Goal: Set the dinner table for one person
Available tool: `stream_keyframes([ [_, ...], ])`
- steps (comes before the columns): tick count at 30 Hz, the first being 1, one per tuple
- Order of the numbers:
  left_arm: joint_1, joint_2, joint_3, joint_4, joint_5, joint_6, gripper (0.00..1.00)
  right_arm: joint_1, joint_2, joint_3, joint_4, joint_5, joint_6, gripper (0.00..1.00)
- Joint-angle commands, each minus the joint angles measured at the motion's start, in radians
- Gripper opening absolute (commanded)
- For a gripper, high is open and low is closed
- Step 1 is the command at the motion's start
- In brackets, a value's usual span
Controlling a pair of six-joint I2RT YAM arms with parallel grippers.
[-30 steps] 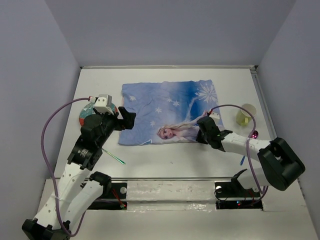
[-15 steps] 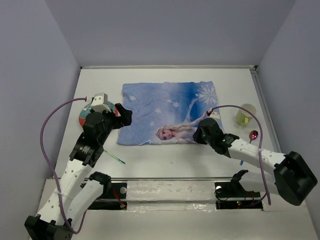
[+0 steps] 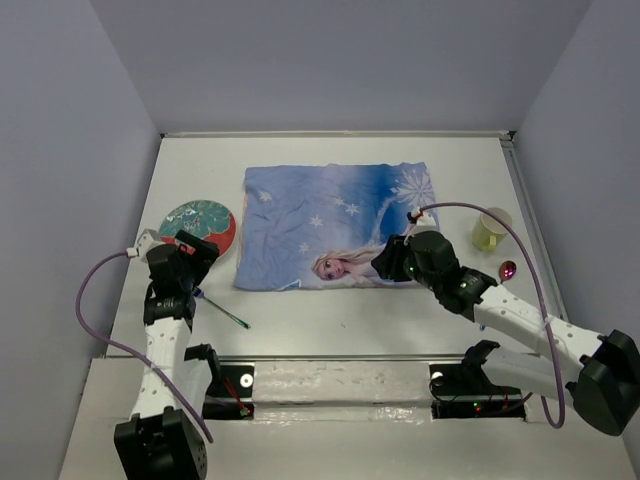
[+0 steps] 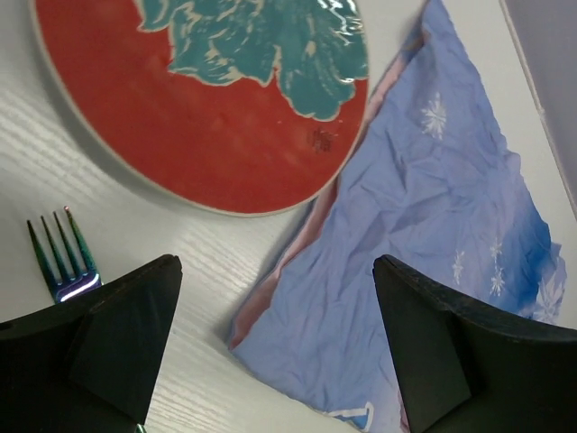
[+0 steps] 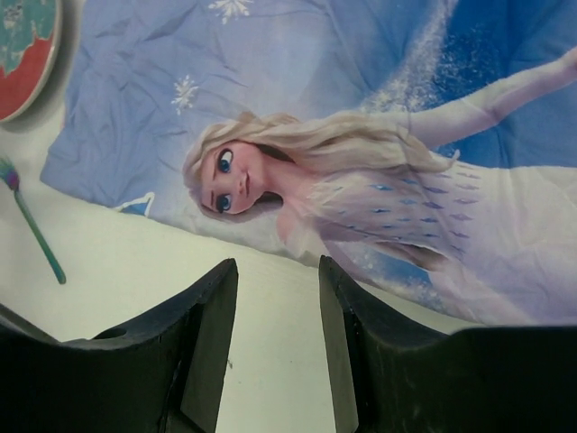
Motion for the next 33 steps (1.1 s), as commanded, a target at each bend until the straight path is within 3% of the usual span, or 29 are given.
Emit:
stream_keyframes([
  [1,0.044,0.027,-0.038,0.062,0.006,-0.105,0.98,0.019,-0.035,-0.013,0.083,-0.07,-0.035,0.47],
  [20,0.047,0.346,-0.129,0.393,-0.101,-0.249,0.86,0.065,0.011,-0.02,0.166,-0.095,-0.026,0.47],
  [28,0.047,0.381,-0.133,0.457,-0.155,-0.275,0.66,0.097,0.045,-0.008,0.179,-0.077,-0.015,0.47],
  [33,0.049,0.401,-0.135,0.491,-0.192,-0.291,0.48,0.106,0.043,0.001,0.179,-0.072,-0.015,0.47],
])
